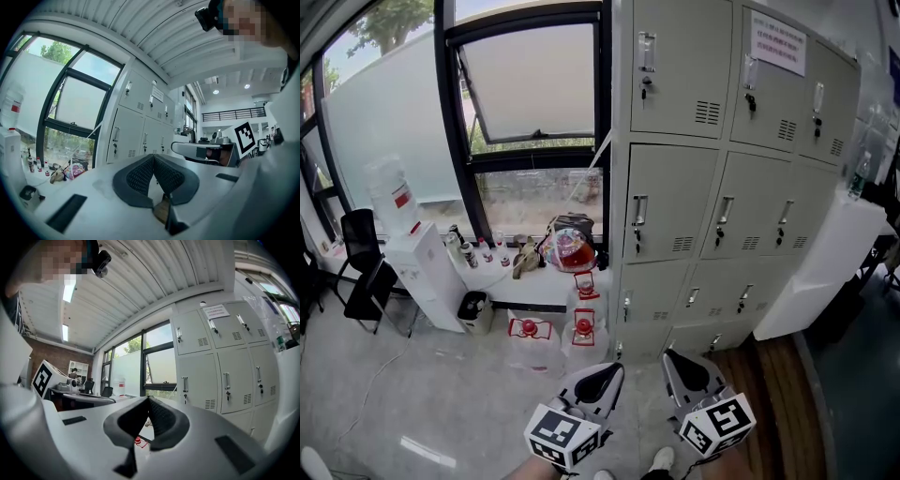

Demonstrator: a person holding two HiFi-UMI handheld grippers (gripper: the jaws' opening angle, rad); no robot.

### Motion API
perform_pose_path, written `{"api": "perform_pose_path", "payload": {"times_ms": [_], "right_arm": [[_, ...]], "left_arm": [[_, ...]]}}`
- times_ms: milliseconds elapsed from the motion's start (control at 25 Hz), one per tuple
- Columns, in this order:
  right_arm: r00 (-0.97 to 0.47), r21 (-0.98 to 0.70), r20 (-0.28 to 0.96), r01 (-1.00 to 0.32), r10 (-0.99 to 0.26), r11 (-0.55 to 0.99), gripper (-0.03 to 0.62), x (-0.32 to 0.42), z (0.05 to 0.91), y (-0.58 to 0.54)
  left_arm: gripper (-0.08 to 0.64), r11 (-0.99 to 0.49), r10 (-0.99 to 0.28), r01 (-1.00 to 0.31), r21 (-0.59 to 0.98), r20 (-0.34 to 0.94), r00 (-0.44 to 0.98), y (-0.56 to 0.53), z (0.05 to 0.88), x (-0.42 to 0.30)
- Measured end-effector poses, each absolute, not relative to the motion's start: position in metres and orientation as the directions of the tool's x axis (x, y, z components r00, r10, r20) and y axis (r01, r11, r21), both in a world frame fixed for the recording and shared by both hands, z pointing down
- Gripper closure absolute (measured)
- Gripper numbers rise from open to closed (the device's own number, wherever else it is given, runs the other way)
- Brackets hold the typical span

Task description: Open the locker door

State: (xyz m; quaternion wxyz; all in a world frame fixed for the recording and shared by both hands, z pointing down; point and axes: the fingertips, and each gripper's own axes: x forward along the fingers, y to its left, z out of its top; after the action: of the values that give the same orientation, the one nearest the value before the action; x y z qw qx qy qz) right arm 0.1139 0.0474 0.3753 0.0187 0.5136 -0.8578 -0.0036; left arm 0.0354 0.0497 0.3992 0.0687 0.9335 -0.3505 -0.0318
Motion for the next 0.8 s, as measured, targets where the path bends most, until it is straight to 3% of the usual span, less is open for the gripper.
{"api": "perform_pose_path", "payload": {"times_ms": [800], "right_arm": [[-0.541, -0.007, 0.042, -0.841, -0.84, 0.541, 0.538, 0.095, 0.388, -0.054]], "left_arm": [[0.543, -0.68, -0.72, -0.714, 0.166, 0.034, 0.693, -0.025, 0.418, 0.014]]}}
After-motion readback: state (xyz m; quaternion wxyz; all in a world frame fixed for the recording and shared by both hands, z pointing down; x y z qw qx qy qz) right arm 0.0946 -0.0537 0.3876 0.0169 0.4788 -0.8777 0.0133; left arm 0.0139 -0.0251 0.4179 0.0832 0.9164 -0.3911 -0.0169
